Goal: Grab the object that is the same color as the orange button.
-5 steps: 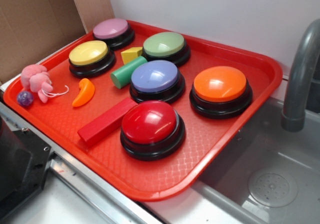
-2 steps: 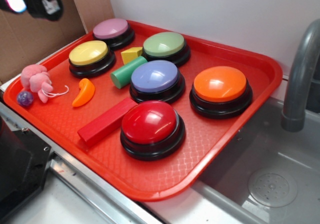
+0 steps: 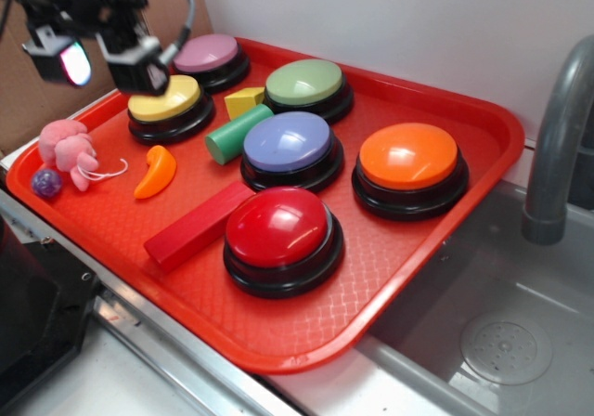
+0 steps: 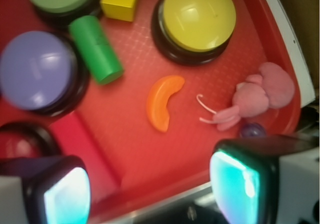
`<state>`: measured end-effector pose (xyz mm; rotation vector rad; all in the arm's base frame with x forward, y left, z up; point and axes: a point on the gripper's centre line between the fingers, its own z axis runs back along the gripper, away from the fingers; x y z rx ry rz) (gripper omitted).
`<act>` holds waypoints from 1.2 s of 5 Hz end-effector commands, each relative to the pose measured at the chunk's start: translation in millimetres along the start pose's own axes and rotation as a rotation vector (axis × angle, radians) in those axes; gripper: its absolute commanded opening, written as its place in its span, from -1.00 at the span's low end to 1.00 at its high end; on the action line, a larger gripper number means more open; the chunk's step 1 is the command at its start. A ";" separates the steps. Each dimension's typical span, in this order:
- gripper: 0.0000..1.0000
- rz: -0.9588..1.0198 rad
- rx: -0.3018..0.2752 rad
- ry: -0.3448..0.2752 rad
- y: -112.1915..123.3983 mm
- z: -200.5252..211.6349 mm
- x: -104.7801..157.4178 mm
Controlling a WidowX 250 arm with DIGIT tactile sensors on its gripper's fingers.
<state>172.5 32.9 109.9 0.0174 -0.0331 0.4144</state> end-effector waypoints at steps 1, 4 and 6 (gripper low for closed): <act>1.00 0.149 0.018 -0.014 29.8 -57.8 7.7; 1.00 0.083 -0.032 -0.013 15.1 -101.0 16.9; -1.00 0.072 -0.020 -0.024 8.6 -102.9 16.5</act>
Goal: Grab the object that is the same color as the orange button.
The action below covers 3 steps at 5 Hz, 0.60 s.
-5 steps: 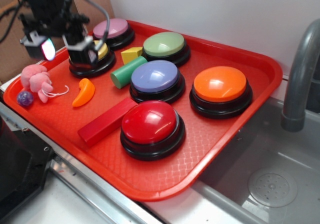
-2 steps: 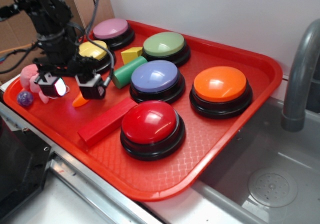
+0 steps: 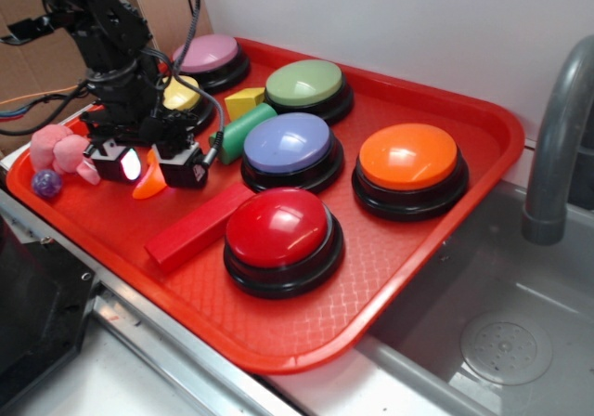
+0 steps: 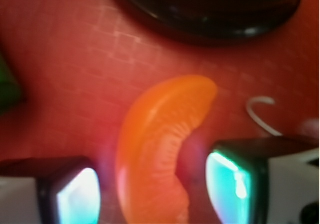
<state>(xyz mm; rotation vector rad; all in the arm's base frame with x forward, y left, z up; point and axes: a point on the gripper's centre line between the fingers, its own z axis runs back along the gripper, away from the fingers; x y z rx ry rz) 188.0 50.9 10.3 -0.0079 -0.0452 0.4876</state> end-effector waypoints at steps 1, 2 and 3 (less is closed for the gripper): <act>-1.00 -0.003 0.004 -0.019 -0.7 -1.8 -2.9; -1.00 0.007 0.012 -0.018 1.4 -1.2 -3.5; -1.00 0.012 0.029 -0.016 2.0 7.1 -1.2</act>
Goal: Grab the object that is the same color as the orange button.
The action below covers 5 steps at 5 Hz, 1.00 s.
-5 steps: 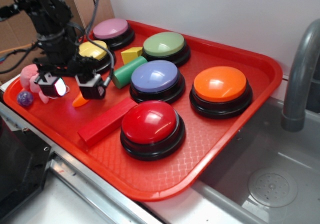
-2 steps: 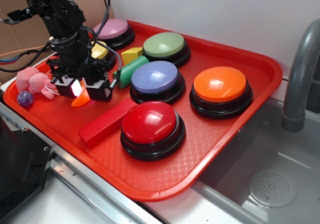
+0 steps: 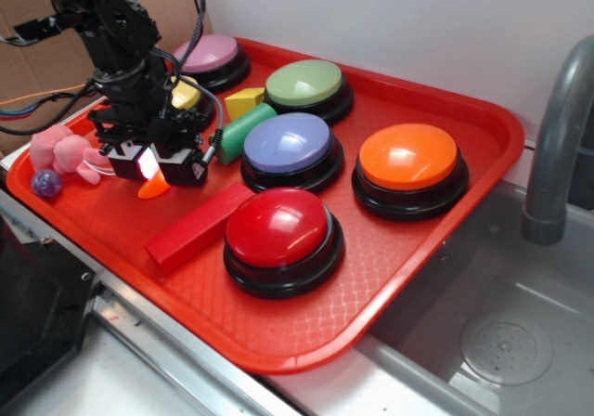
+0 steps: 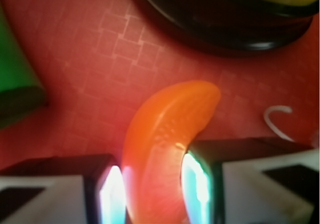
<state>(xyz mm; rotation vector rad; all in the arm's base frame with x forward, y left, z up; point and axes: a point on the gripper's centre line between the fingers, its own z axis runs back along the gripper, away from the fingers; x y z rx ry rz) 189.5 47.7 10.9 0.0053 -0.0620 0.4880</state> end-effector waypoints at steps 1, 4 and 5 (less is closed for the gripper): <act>-1.00 -0.027 0.032 -0.009 2.2 27.4 4.1; -1.00 -0.408 -0.019 -0.024 -37.6 91.7 -10.6; -1.00 -0.529 -0.004 -0.016 -59.3 106.6 -23.3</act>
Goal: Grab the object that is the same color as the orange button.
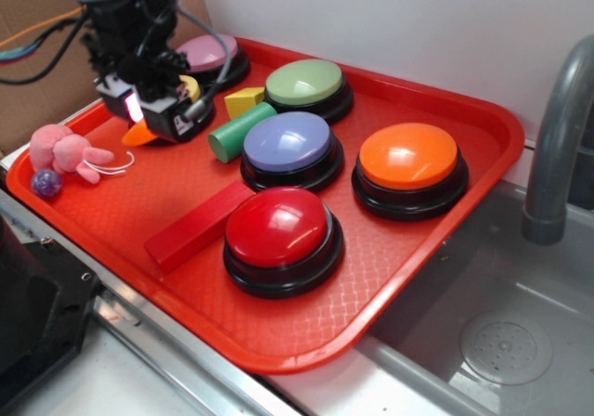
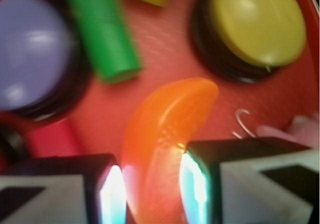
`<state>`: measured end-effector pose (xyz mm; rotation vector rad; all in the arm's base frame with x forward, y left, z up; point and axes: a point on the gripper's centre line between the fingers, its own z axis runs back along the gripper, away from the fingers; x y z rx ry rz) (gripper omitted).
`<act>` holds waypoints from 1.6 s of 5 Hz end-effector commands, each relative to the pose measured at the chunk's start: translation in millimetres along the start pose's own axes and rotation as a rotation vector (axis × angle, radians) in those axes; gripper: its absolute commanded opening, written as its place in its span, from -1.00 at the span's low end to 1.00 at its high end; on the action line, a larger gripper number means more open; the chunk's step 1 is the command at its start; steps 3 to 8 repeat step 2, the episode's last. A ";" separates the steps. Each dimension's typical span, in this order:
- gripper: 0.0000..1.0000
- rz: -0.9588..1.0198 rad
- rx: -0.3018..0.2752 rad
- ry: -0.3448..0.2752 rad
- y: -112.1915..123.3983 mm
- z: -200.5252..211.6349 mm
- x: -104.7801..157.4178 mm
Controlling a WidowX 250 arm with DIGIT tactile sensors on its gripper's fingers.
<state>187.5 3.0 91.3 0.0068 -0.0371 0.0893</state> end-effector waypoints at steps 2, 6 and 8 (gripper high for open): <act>-1.00 -0.115 0.005 0.038 -20.8 32.1 -2.8; -1.00 -0.115 0.005 0.038 -20.8 32.1 -2.8; -1.00 -0.115 0.005 0.038 -20.8 32.1 -2.8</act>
